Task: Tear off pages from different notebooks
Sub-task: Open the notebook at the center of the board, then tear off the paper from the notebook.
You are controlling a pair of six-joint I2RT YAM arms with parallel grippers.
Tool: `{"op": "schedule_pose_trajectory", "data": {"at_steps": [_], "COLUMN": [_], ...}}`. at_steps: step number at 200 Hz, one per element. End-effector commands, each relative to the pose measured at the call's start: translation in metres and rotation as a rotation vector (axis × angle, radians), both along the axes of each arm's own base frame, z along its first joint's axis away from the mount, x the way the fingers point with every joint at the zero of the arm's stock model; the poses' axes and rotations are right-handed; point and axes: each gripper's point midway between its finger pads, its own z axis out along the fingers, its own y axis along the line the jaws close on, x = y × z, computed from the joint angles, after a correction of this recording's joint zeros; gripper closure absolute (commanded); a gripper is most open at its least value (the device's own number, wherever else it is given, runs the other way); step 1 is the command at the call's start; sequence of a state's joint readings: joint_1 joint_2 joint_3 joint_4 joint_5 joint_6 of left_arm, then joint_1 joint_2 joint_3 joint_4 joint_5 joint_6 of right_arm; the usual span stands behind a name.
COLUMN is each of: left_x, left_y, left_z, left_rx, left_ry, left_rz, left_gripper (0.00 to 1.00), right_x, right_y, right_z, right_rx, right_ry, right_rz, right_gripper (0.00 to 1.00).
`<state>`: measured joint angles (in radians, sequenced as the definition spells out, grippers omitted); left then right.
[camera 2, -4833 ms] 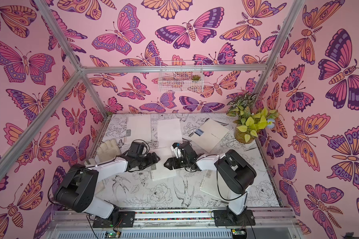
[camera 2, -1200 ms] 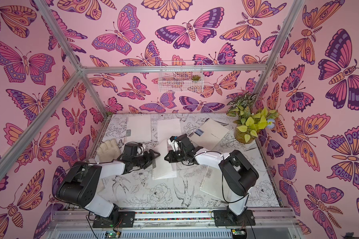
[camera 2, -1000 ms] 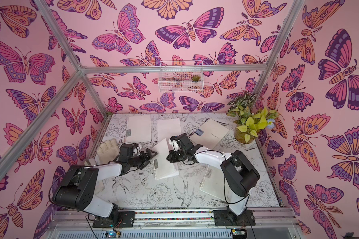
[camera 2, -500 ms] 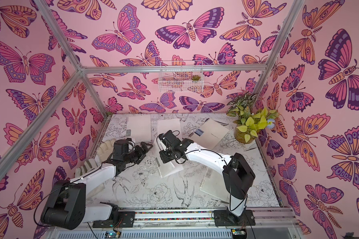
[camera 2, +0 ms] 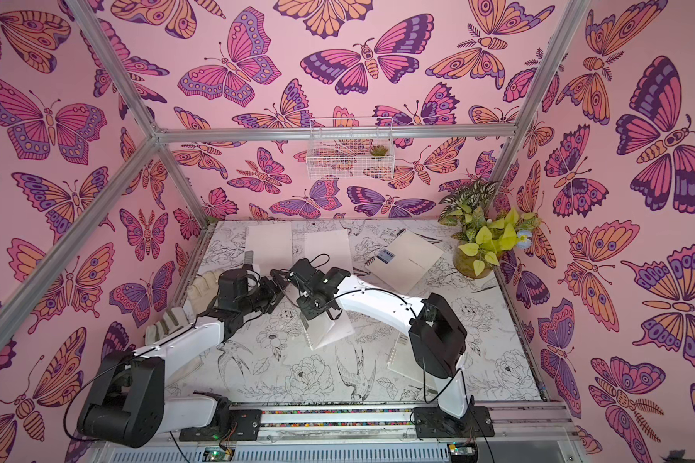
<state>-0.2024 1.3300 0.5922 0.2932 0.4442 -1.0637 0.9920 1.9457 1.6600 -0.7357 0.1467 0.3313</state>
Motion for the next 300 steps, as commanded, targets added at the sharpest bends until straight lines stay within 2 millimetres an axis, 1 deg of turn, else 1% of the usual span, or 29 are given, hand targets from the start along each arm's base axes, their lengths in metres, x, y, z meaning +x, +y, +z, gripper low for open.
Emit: {"op": "schedule_pose_trajectory", "data": {"at_steps": [1,22,41,64,80,110,127,128,129,131,148,160,172,183,187,188,195,202,223,226,235,243,251,254,263,281,300], "left_x": [0.004,0.006,0.005,0.002,-0.001,-0.014,-0.02,-0.02,-0.02,-0.021,-0.027,-0.032,-0.036,-0.039,-0.039,-0.04,-0.041,-0.041,-0.04,-0.04,-0.038,-0.037,-0.036,-0.036,-0.034,-0.032,-0.031], "left_y": [-0.004,-0.006,-0.005,-0.003,0.002,0.013,0.018,0.018,0.018,0.019,0.023,0.028,0.033,0.039,0.04,0.04,0.042,0.043,0.042,0.041,0.04,0.04,0.039,0.039,0.04,0.041,0.042], "left_z": [0.006,0.006,0.005,0.005,0.005,-0.005,-0.015,-0.015,-0.01,-0.007,-0.011,-0.017,-0.021,-0.025,-0.026,-0.026,-0.027,-0.028,-0.031,-0.032,-0.034,-0.036,-0.033,-0.043,-0.045,-0.047,-0.048], "left_rx": [-0.015,-0.016,-0.012,-0.02,-0.019,-0.005,-0.005,-0.005,-0.007,-0.009,0.0,0.011,0.021,0.033,0.038,0.04,0.051,0.059,0.076,0.078,0.08,0.081,0.08,0.08,0.081,0.085,0.089], "left_ry": [-0.014,-0.013,-0.013,-0.008,0.005,0.042,0.074,0.074,0.058,0.047,0.057,0.074,0.081,0.092,0.093,0.095,0.096,0.101,0.114,0.116,0.125,0.132,0.125,0.158,0.166,0.171,0.176], "left_rz": [-0.008,-0.017,-0.013,-0.023,-0.028,-0.021,-0.019,-0.019,-0.019,-0.02,-0.021,-0.017,-0.01,0.0,0.001,0.002,0.001,-0.001,-0.026,-0.03,-0.041,-0.047,-0.053,-0.055,-0.055,-0.055,-0.054], "left_gripper": [0.0,0.0,0.0,0.0,0.0,0.0,0.0,0.0,0.0,0.0,0.0,0.01,0.06,0.1,0.11,0.12,0.13,0.14,0.18,0.18,0.19,0.2,0.21,0.21,0.22,0.23,0.24], "right_x": [-0.007,-0.012,-0.018,-0.031,-0.042,-0.061,-0.071,-0.072,-0.073,-0.074,-0.086,-0.093,-0.09,-0.08,-0.073,-0.071,-0.06,-0.041,-0.002,0.004,0.011,0.018,0.022,0.023,0.027,0.032,0.036], "right_y": [0.005,0.017,0.026,0.043,0.056,0.074,0.08,0.081,0.081,0.082,0.084,0.079,0.07,0.055,0.047,0.046,0.03,0.012,-0.043,-0.052,-0.064,-0.071,-0.074,-0.074,-0.076,-0.078,-0.077], "right_z": [0.005,0.01,0.016,0.026,0.032,0.047,0.048,0.048,0.048,0.049,0.054,0.062,0.072,0.075,0.07,0.072,0.062,0.047,-0.007,-0.017,-0.033,-0.049,-0.058,-0.061,-0.072,-0.083,-0.089], "right_rx": [-0.043,0.004,0.046,0.158,0.247,0.38,0.419,0.421,0.424,0.431,0.493,0.581,0.688,0.764,0.773,0.778,0.766,0.72,0.502,0.462,0.417,0.394,0.379,0.373,0.341,0.306,0.299], "right_ry": [-0.027,-0.018,-0.018,0.022,0.057,0.121,0.164,0.168,0.171,0.177,0.226,0.271,0.31,0.326,0.32,0.313,0.295,0.254,0.187,0.188,0.212,0.238,0.257,0.259,0.264,0.264,0.263], "right_rz": [0.035,0.064,0.096,0.164,0.212,0.293,0.335,0.339,0.343,0.35,0.404,0.426,0.427,0.383,0.354,0.349,0.29,0.2,-0.026,-0.064,-0.103,-0.139,-0.155,-0.157,-0.171,-0.187,-0.192], "right_gripper": [0.84,0.73,0.7,0.65,0.59,0.55,0.54,0.54,0.54,0.53,0.47,0.45,0.44,0.43,0.42,0.42,0.41,0.4,0.35,0.35,0.34,0.34,0.34,0.34,0.34,0.34,0.33]}}
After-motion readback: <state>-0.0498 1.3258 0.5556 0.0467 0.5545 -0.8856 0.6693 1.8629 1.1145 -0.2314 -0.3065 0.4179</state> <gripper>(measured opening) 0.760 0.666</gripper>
